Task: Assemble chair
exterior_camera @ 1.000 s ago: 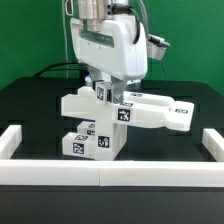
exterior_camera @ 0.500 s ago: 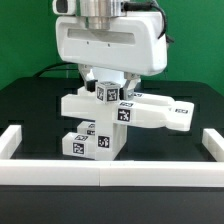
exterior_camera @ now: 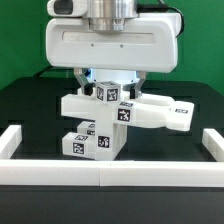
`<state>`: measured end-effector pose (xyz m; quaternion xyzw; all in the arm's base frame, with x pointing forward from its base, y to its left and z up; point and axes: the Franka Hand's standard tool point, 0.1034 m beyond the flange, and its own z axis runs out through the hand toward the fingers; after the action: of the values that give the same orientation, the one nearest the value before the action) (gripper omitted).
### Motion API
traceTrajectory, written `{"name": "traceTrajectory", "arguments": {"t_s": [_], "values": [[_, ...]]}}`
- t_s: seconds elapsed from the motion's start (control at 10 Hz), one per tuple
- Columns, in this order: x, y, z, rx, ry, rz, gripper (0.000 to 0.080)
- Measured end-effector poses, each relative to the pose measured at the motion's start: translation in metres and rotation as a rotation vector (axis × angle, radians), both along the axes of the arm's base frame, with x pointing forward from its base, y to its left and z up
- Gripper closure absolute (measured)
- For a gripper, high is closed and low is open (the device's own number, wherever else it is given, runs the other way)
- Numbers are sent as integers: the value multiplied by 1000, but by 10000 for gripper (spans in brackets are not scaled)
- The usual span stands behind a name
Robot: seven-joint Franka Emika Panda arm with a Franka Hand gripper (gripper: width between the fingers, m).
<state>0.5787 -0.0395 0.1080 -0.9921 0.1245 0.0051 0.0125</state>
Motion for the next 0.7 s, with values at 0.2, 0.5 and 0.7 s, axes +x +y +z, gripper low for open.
{"name": "traceTrajectory", "arguments": {"t_s": [0.2, 0.5, 0.7], "values": [[0, 0, 0, -2, -4, 186, 150], [0, -1, 0, -9, -6, 415, 150], [-1, -3, 0, -9, -7, 532, 150]]}}
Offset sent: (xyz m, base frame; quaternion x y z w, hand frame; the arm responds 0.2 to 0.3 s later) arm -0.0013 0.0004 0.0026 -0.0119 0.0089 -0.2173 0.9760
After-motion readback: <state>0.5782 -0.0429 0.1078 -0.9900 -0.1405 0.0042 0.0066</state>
